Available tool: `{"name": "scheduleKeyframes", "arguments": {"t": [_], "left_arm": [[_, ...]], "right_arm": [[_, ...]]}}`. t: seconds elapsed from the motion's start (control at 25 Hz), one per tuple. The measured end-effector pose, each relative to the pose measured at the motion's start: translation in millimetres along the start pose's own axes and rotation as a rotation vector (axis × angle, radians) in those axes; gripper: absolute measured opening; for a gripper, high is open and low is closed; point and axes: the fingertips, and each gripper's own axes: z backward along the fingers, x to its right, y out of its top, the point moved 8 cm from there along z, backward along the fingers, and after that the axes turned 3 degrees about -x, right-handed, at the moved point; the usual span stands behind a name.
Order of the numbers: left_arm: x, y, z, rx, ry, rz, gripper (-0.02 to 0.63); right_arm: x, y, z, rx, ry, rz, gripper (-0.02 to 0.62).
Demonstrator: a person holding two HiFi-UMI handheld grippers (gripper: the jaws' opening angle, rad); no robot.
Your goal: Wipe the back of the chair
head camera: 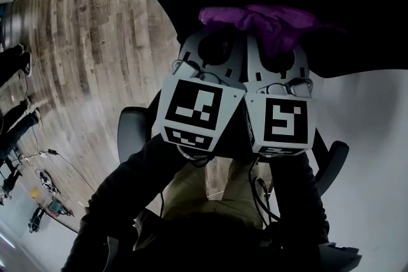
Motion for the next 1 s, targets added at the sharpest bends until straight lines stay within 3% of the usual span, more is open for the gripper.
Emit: {"name": "scheduleKeyframes", "arguments": {"t": [1.0], "left_arm": [[-100, -18, 53, 0.005, 0.1, 0.063, -0.005]], "right_arm": [[-98, 20, -58, -0.015, 0.108, 0.045, 0.063]]}}
